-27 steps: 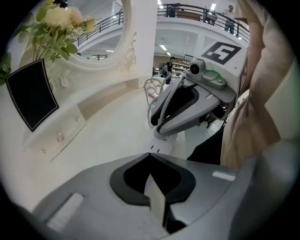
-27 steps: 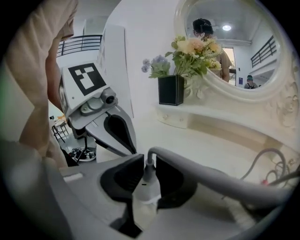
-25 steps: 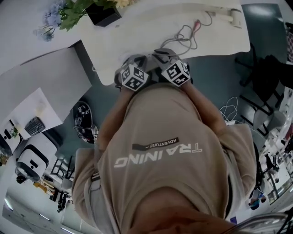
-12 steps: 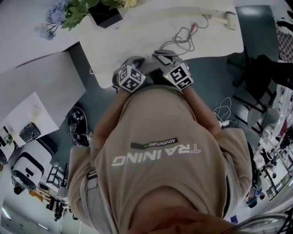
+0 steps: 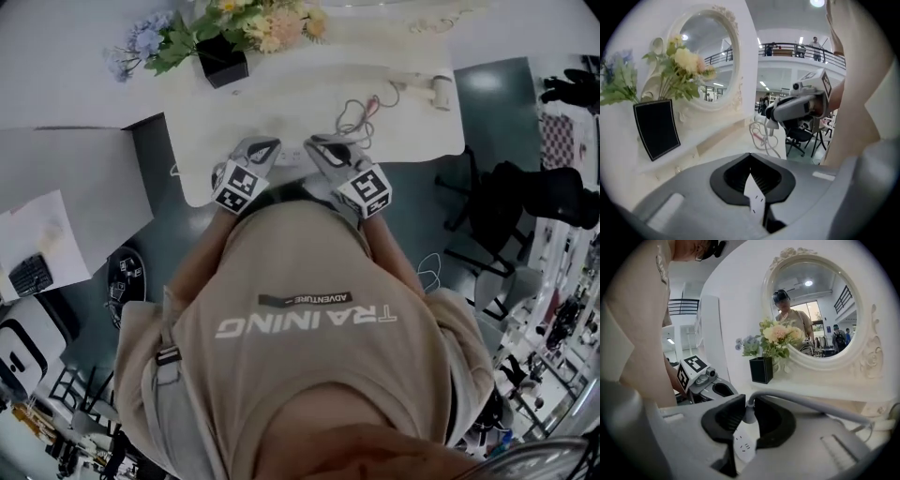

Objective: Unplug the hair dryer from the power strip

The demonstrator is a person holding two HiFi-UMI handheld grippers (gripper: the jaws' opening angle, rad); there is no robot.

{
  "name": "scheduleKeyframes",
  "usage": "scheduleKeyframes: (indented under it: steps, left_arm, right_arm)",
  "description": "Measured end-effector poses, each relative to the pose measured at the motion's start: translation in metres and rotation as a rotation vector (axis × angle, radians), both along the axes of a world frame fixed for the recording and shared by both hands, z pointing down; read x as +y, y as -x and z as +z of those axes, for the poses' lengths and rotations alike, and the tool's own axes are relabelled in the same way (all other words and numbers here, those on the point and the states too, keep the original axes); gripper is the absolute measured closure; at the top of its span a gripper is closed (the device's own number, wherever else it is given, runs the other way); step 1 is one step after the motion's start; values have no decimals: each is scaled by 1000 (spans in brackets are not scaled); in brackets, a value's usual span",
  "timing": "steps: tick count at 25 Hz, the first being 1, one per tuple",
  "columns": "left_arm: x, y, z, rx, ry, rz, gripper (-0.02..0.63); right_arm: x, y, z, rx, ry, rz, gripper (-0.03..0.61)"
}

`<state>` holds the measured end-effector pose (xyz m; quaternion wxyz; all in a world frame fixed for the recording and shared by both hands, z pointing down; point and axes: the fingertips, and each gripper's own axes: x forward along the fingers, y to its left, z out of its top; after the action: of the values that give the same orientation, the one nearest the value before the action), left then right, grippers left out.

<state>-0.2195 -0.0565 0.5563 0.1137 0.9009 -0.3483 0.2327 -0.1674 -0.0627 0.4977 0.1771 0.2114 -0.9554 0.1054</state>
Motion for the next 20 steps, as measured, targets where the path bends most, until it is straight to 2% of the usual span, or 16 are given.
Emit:
scheduleKeyframes:
  steps: [3, 8, 14, 20]
  left_arm:
    - [-6, -1, -24, 40, -72, -16, 607]
    - [-16, 3, -54, 94, -118, -73, 607]
    - [-19, 24, -90, 151, -202, -164, 607]
    - [-13, 43, -92, 149, -195, -227, 607]
  right_arm:
    - [-5, -4, -18, -51, -17, 6, 512]
    - [-19, -12, -47, -126, -46, 10, 512]
    - [-18, -16, -61, -149, -60, -18, 512]
    - [-14, -20, -60, -141, -80, -25, 512]
